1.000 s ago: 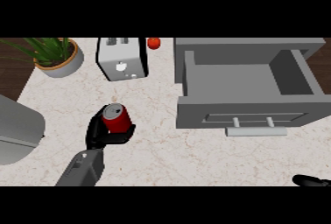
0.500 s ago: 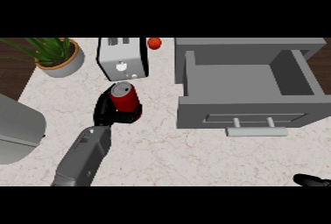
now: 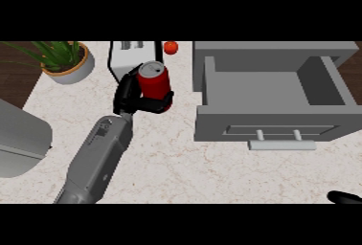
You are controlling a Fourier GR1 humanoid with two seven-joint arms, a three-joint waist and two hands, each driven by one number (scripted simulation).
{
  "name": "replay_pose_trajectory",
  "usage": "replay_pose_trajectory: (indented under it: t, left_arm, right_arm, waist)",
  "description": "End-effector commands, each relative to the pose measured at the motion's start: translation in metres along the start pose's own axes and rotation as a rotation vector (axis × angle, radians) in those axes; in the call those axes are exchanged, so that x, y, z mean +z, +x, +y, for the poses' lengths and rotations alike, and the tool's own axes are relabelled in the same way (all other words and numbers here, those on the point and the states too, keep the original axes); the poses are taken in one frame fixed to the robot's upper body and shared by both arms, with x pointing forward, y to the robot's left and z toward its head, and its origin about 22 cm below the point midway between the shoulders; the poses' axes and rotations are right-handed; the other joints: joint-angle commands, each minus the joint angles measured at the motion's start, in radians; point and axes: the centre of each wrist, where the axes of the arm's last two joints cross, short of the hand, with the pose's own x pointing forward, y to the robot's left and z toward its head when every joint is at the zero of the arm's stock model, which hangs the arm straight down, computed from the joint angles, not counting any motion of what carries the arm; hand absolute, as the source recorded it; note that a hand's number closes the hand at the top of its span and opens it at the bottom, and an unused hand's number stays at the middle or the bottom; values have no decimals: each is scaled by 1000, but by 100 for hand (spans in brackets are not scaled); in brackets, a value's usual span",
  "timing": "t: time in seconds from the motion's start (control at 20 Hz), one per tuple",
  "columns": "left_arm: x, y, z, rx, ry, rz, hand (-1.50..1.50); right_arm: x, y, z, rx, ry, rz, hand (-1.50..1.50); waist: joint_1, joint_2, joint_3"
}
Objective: Pick up the can, place it into the drawer and close the drawer
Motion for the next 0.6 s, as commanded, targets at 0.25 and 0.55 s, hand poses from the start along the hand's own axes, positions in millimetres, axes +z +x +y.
replay_pose_trajectory:
  t: [0.25, 0.55]
  left_arm:
    - [-31, 113, -60, 11, -62, -39, 150]
    - [-42, 157, -101, -43, -77, -47, 150]
  right_arm:
    - [-7, -9, -5, 3, -16, -7, -150]
    - [1, 9, 2, 3, -7, -4, -150]
  waist:
    - [6, -2, 0]
    - [-8, 2, 0]
